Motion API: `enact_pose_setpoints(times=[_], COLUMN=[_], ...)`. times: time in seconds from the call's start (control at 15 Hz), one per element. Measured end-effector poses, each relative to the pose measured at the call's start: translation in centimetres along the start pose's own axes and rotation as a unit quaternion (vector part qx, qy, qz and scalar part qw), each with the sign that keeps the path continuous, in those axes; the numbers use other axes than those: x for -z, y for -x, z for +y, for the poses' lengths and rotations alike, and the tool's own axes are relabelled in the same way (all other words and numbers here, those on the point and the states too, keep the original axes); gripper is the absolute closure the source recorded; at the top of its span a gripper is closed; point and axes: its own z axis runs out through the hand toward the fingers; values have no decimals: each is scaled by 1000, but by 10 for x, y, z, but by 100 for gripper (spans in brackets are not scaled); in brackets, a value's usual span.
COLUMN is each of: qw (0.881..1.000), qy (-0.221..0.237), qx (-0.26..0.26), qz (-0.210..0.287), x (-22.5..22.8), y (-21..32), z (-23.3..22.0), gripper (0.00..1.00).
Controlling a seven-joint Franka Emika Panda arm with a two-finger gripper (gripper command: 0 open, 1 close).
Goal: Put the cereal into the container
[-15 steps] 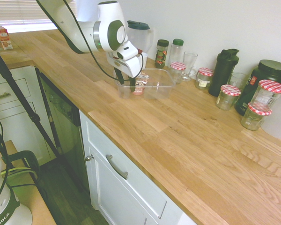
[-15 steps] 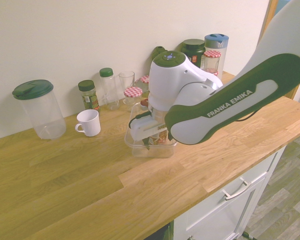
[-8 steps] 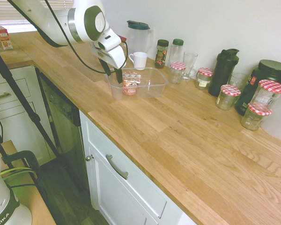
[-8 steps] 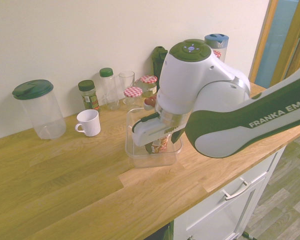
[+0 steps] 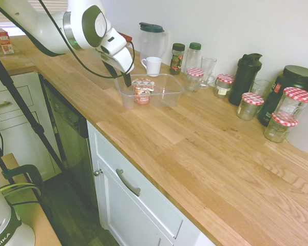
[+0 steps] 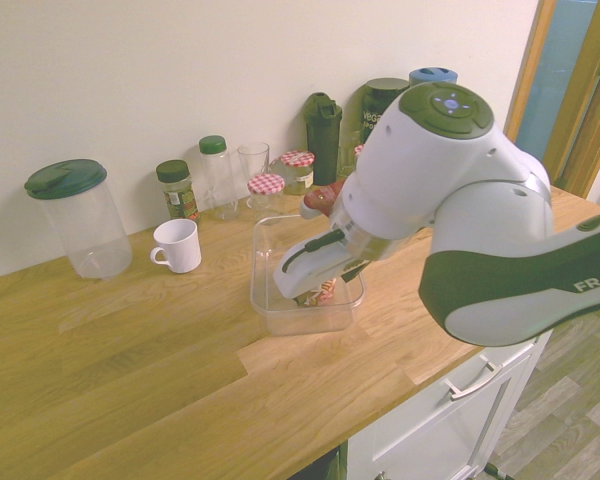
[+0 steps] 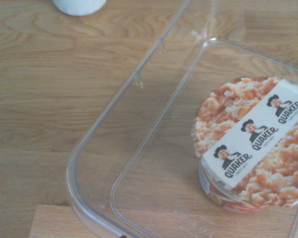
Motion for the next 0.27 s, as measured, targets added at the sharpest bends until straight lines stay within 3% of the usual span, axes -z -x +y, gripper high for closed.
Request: enact_pose_setpoints(times=[0.27], qw=[999], qy=[-43], qx=[21], qz=[11], x=[27], y=[17], z=[17], gripper=[0])
